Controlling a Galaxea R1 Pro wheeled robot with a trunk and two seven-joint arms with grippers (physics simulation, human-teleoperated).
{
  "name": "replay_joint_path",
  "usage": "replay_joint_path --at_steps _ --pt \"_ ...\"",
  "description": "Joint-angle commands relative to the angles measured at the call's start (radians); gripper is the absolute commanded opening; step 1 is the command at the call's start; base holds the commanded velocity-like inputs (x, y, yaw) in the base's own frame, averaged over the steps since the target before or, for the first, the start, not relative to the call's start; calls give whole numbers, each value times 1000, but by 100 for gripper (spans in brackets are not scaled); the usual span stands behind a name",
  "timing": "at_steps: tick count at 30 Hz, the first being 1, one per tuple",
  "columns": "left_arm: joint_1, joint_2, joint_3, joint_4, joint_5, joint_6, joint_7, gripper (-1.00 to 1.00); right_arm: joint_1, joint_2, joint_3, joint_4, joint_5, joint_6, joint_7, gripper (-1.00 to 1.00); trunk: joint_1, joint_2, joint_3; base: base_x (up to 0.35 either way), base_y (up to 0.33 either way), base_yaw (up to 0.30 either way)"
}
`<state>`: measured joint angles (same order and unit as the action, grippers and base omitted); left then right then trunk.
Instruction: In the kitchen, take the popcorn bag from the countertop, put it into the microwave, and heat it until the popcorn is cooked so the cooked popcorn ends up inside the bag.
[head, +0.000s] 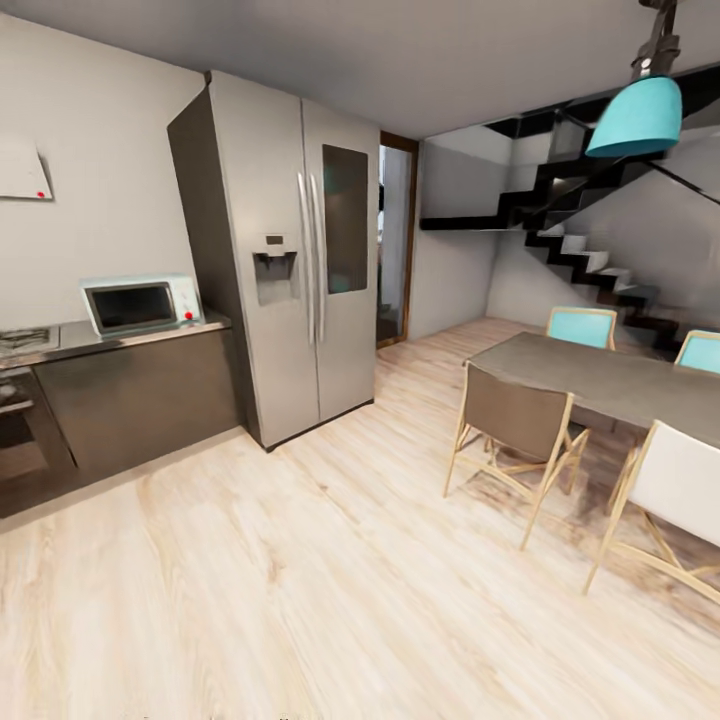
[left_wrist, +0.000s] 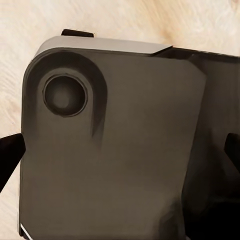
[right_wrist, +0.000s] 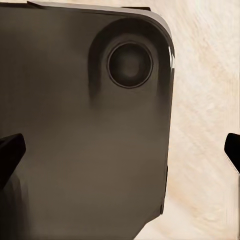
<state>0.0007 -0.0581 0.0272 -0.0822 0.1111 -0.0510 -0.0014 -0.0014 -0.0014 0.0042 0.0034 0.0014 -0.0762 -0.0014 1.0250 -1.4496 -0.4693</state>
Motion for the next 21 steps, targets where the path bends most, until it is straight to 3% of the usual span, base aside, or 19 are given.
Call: replay_joint_path --at_steps 1,21 --pt "0 0 2 -1 9 -1 0 100 0 0 0 0 0 -3 0 100 0 0 -1 0 0 268" --pt "1 -2 2 -1 9 -3 0 100 0 -1 0 0 0 -3 0 100 0 0 -1 0 0 255"
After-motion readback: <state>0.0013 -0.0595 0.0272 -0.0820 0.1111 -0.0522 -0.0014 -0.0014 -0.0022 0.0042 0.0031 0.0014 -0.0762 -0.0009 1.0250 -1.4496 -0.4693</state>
